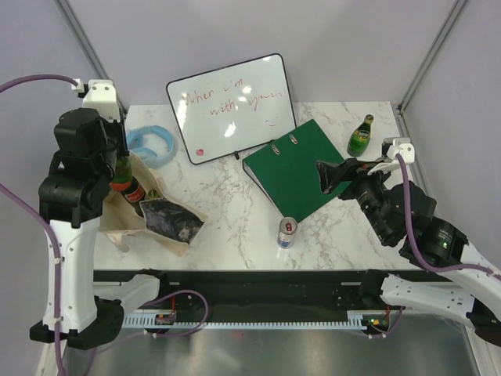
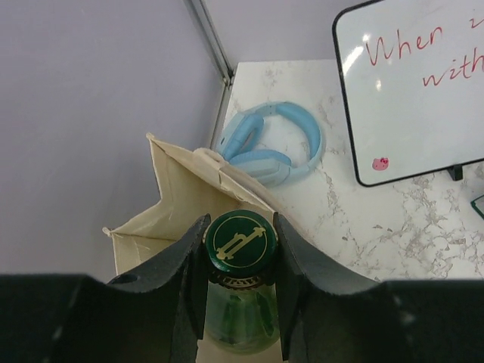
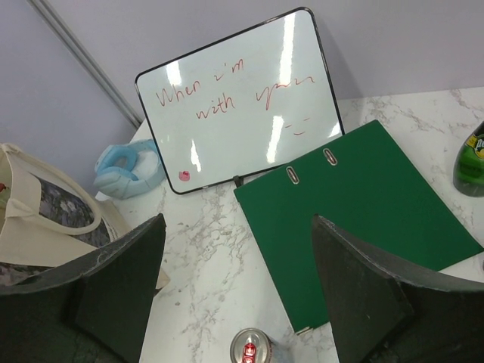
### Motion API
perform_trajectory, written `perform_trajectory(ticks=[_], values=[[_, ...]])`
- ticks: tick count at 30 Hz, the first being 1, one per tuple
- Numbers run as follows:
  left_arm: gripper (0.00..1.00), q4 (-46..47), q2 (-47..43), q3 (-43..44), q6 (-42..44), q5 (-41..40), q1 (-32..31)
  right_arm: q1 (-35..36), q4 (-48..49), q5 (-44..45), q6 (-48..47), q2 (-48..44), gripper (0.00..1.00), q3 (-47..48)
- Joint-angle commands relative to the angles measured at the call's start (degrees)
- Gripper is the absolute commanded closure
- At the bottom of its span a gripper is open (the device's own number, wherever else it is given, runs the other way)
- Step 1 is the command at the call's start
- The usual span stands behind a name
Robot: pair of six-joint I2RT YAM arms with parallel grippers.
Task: Place the beverage into the canvas bag
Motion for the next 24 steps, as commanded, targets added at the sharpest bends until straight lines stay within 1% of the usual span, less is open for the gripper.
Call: perform_trajectory(ticks=[1,6,8,9,12,14,17,22,24], values=[[0.98,9.87,-3.11,-3.47,-5.49,7.87,7.99,0.11,-0.10,0.17,-1.36,-1.45,0.15,-0.45],[0.98,14.98,-6.01,-9.98,-7.09,10.51,16.17,0.19,-0.19,-0.71,-2.33,-2.06,0.15,-0.36],[0.98,17.52,-6.80,-12.01,-7.35,11.65,17.85,0.19,-0.19,-0.45,-2.51,-2.42,0.15,-0.53],[0.98,18.67,-8.02,-14.72,-8.92,11.83,19.25,0.19,-0.10,-0.19,-2.68,-2.77,0.15,-0.62],[0.98,23.41,-10.22,-19.38,-9.55,11.48,21.45,0.11,-0.10,0.34,-3.03,-3.29,0.15,-0.80],[0.98,24.48,-11.02,-20.45,-9.73,10.69,22.34,0.11,-0.19,0.69,-3.47,-3.47,0.15,-1.06],[0.98,26.84,-11.28,-22.65,-9.72,11.83,24.36,0.19,-0.19,0.96,-3.91,-3.56,0.14,-1.41],[0.98,36.50,-15.06,-31.43,-9.81,11.74,26.12,0.19,-0.10,1.31,-4.79,-3.65,0.14,-1.50],[0.98,37.75,-15.42,-33.63,-10.07,11.39,26.38,0.11,-0.10,1.75,-4.97,-3.74,0.14,-1.68]])
